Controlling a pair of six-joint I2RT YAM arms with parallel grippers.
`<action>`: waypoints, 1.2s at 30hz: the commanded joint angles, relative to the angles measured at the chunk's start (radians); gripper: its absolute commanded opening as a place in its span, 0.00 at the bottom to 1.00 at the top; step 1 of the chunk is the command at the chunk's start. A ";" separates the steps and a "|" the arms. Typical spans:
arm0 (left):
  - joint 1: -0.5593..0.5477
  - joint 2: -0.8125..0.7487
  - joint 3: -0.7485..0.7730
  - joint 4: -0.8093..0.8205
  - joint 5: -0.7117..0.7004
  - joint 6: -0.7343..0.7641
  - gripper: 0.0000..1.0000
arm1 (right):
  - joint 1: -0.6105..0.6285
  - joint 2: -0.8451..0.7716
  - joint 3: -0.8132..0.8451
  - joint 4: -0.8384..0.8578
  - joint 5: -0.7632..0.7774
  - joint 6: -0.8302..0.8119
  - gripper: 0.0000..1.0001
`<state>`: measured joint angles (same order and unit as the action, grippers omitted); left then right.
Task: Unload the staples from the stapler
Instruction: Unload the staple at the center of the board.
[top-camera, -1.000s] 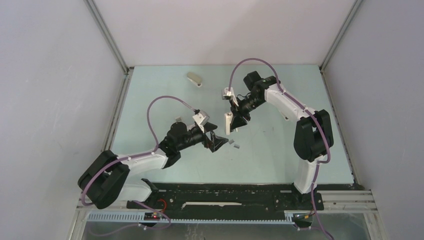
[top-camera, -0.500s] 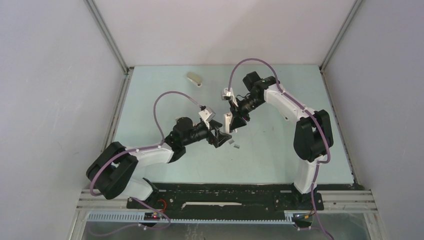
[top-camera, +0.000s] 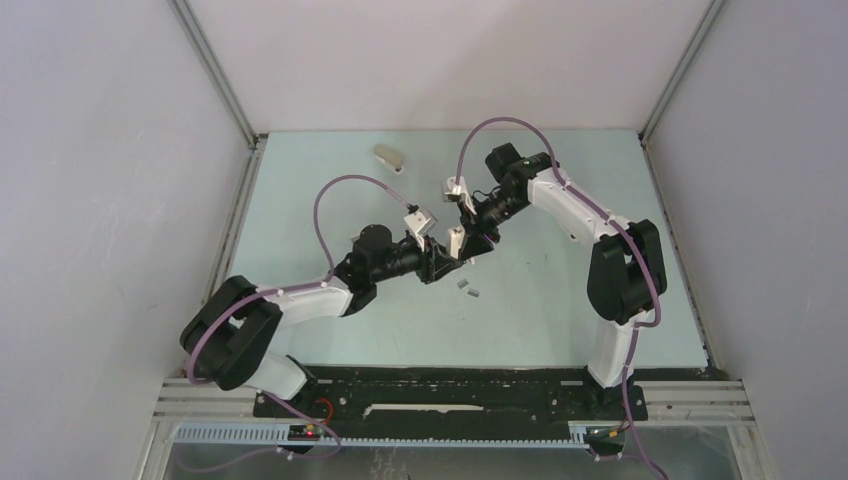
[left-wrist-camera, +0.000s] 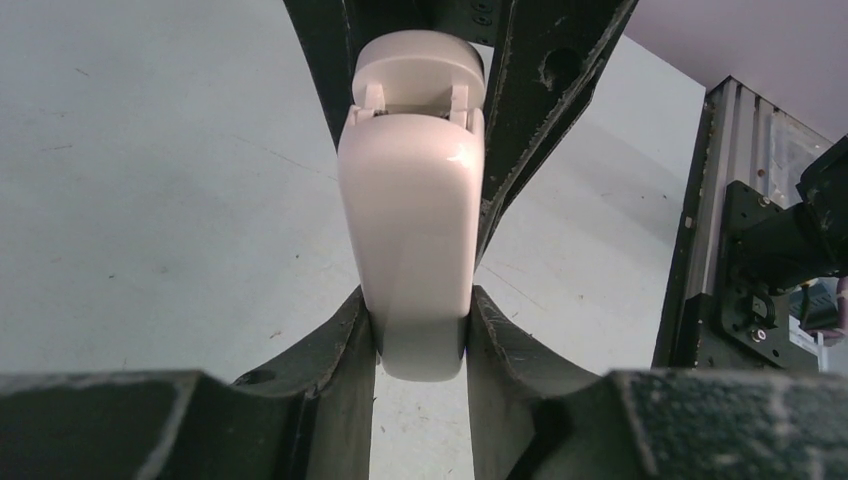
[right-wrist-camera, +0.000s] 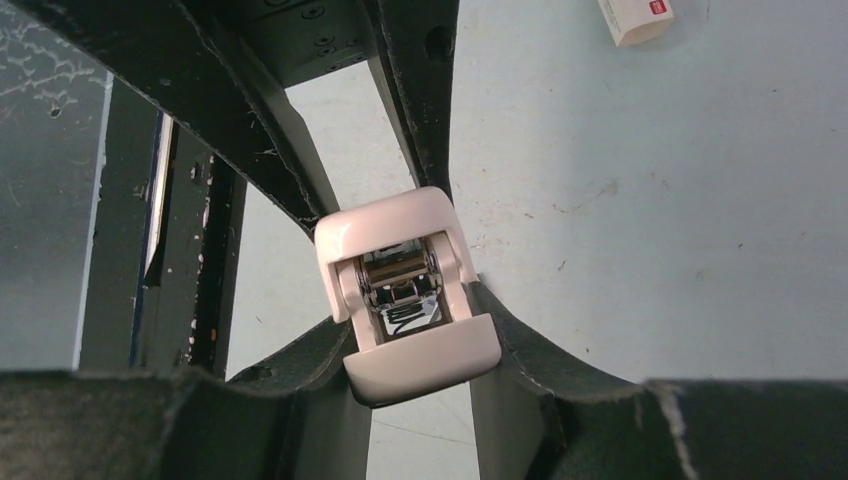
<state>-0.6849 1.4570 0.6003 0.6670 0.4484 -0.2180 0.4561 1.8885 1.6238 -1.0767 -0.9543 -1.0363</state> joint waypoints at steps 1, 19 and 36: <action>0.005 -0.014 0.031 -0.062 0.026 0.065 0.16 | -0.008 -0.061 0.010 -0.023 0.005 0.004 0.00; 0.045 -0.071 0.144 -0.434 -0.079 0.339 0.12 | -0.003 -0.179 -0.024 0.076 0.628 -0.124 0.00; 0.046 0.013 0.247 -0.541 -0.065 0.396 0.10 | 0.026 -0.214 -0.029 0.084 0.838 -0.181 0.00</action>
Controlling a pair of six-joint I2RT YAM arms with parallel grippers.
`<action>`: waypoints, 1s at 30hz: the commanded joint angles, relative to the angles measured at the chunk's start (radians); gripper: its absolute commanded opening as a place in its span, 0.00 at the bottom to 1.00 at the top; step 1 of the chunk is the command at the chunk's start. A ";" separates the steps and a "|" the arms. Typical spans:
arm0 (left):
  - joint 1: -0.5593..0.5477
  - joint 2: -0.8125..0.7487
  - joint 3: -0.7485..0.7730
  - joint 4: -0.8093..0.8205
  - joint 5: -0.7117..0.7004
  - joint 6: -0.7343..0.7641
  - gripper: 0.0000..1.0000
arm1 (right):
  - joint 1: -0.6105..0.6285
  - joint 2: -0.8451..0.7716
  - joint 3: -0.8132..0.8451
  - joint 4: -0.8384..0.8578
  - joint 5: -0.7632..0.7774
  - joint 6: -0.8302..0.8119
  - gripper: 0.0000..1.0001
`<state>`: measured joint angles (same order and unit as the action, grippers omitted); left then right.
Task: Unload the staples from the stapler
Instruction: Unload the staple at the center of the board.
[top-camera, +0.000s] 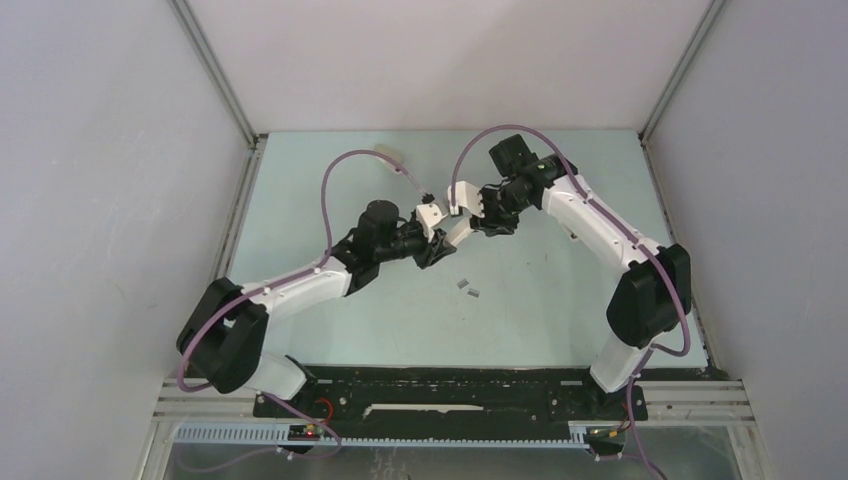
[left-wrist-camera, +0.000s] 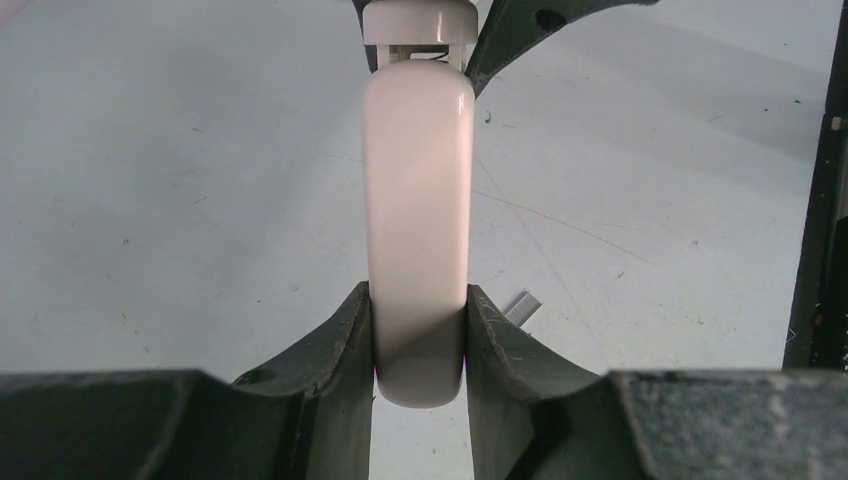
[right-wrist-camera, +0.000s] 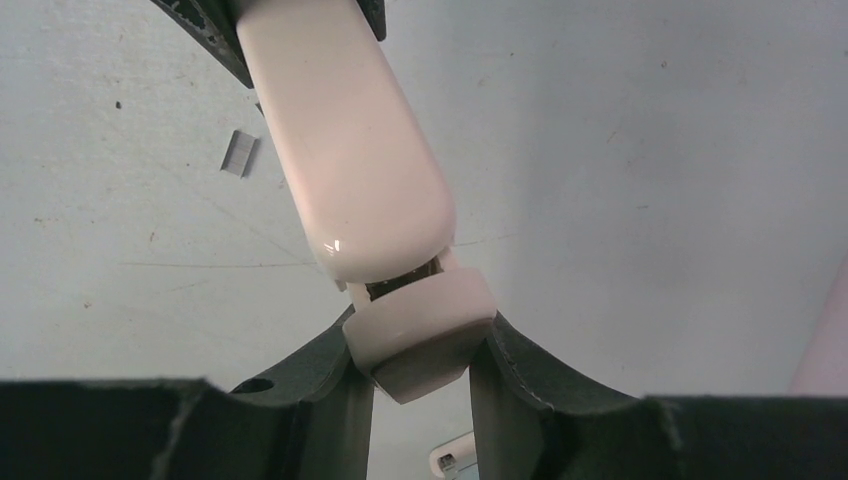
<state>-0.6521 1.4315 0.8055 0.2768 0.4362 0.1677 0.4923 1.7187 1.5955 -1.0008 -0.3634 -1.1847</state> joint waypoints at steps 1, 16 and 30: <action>0.013 0.046 0.043 -0.150 -0.046 0.010 0.10 | -0.011 -0.041 -0.002 0.005 0.245 -0.034 0.00; 0.014 0.259 0.090 -0.034 0.025 -0.049 0.09 | -0.077 0.080 -0.126 0.138 0.014 0.018 0.01; 0.019 0.429 0.177 -0.097 -0.041 -0.045 0.09 | -0.099 0.242 -0.206 0.348 -0.008 0.145 0.07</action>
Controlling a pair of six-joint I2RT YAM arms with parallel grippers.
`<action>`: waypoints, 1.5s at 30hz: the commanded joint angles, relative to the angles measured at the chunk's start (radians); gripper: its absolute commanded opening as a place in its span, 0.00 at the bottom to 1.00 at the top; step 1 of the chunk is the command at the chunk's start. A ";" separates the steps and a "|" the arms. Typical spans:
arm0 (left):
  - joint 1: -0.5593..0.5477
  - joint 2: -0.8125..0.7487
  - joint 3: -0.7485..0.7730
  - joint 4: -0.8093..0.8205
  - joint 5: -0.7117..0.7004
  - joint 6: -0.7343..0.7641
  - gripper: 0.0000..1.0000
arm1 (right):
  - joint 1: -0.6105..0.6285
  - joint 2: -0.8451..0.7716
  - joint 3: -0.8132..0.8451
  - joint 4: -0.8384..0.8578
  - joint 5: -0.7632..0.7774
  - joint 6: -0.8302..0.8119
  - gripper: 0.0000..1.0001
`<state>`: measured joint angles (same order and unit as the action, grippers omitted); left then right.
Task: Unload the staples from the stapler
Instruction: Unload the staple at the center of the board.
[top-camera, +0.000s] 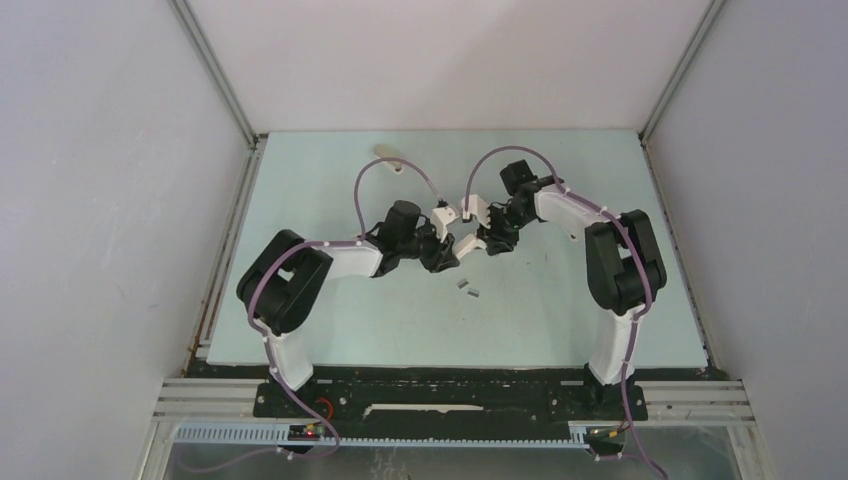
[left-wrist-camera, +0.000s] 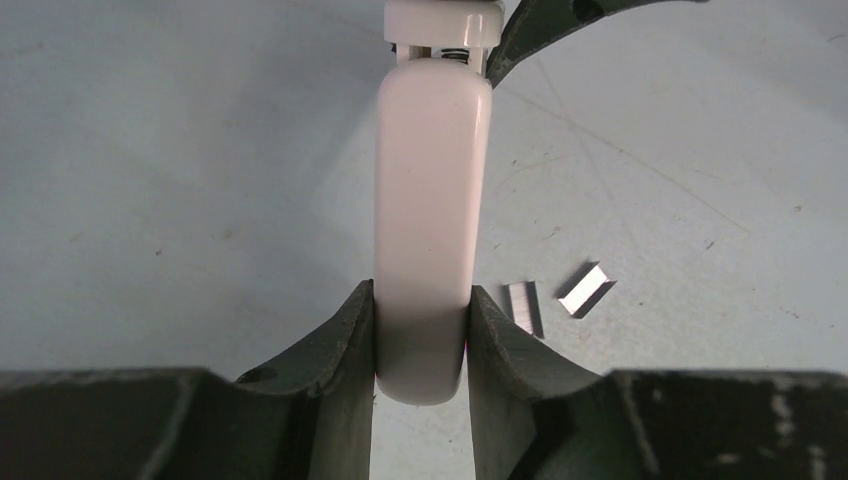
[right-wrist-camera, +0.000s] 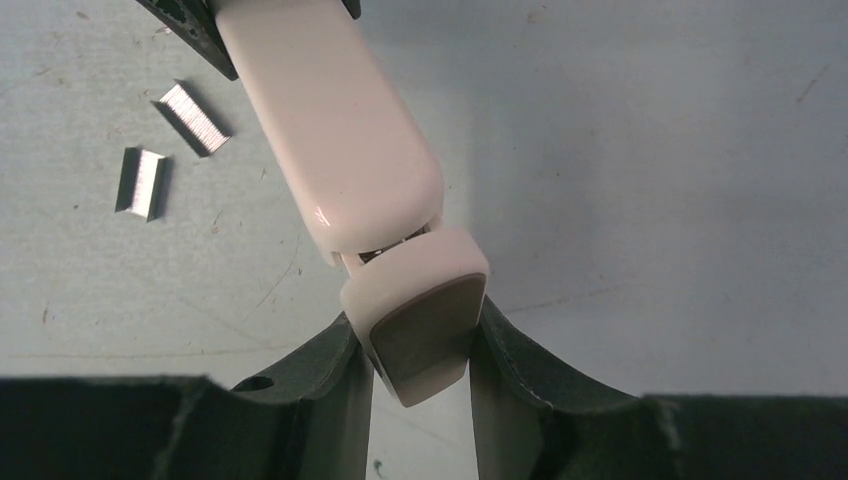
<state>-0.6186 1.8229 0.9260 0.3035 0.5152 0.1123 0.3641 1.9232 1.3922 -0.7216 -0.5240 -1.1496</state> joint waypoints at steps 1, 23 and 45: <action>-0.015 0.042 0.059 -0.127 -0.121 0.008 0.09 | 0.033 0.045 -0.004 0.071 0.151 0.114 0.09; -0.019 0.056 0.073 -0.148 -0.091 0.011 0.09 | 0.030 0.052 -0.001 -0.014 -0.033 0.051 0.52; -0.018 -0.053 0.070 -0.121 -0.093 -0.024 0.09 | -0.047 -0.140 -0.013 0.030 -0.068 0.050 0.18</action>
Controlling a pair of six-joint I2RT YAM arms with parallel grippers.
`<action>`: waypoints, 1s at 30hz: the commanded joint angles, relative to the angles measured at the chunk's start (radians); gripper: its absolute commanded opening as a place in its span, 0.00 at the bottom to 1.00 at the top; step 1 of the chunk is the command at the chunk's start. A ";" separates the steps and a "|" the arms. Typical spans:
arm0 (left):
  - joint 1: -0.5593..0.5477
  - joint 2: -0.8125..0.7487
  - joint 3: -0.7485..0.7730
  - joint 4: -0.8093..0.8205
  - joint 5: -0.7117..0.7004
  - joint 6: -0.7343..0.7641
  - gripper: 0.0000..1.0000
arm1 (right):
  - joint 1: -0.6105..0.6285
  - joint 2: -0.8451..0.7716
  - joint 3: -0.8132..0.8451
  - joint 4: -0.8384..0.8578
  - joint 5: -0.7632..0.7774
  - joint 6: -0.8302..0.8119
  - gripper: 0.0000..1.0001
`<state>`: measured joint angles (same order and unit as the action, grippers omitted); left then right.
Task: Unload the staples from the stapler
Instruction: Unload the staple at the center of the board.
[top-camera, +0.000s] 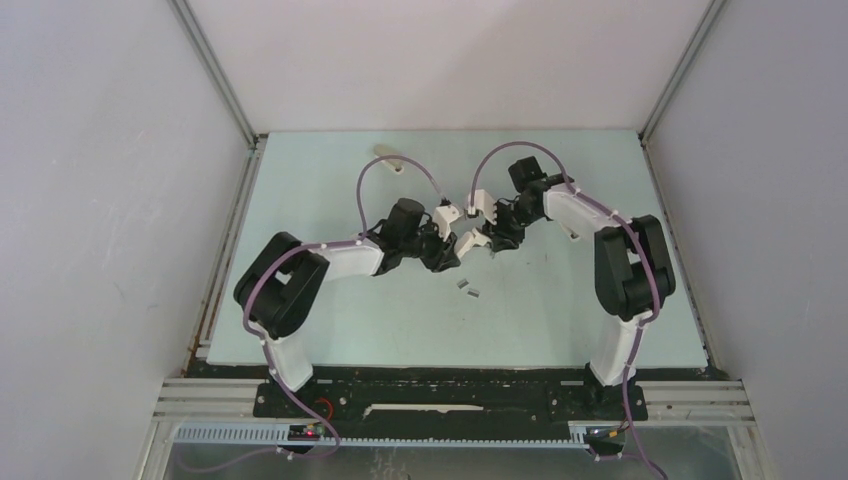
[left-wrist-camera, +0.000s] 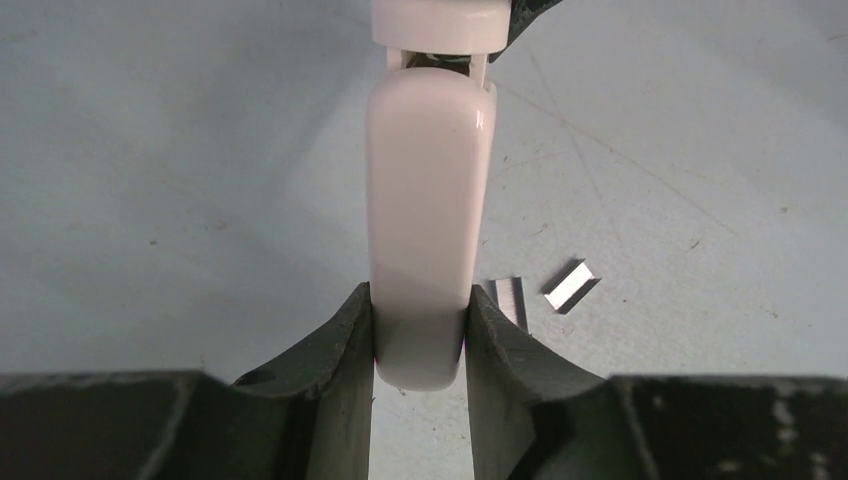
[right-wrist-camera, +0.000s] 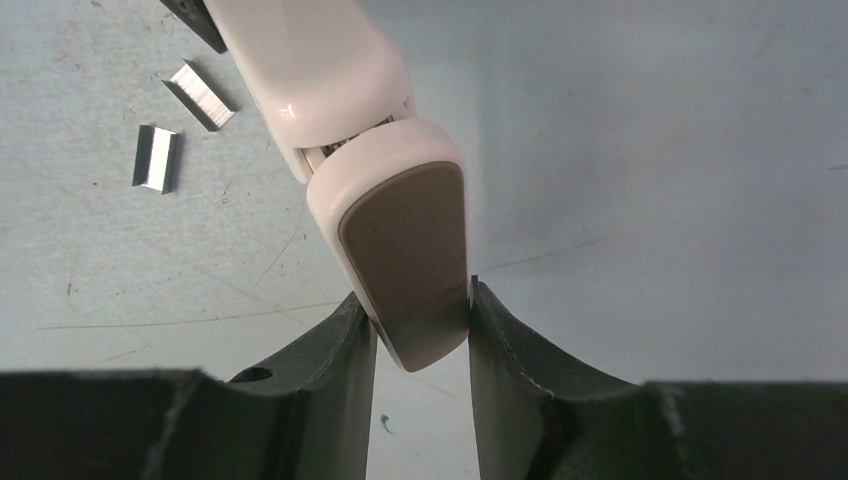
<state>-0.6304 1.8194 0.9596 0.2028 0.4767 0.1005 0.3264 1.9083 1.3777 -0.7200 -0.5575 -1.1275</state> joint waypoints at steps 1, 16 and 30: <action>-0.005 -0.054 0.038 -0.019 -0.049 -0.016 0.09 | -0.007 -0.134 0.000 0.028 -0.029 0.024 0.18; -0.006 -0.019 0.003 0.010 -0.021 -0.049 0.09 | 0.047 -0.106 -0.113 0.052 -0.004 0.074 0.17; -0.005 0.047 0.048 -0.012 -0.058 -0.094 0.09 | 0.043 -0.058 -0.088 0.096 0.001 0.231 0.17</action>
<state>-0.6296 1.8679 0.9581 0.1898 0.5095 0.0391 0.3550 1.8977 1.2644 -0.6117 -0.5465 -1.0046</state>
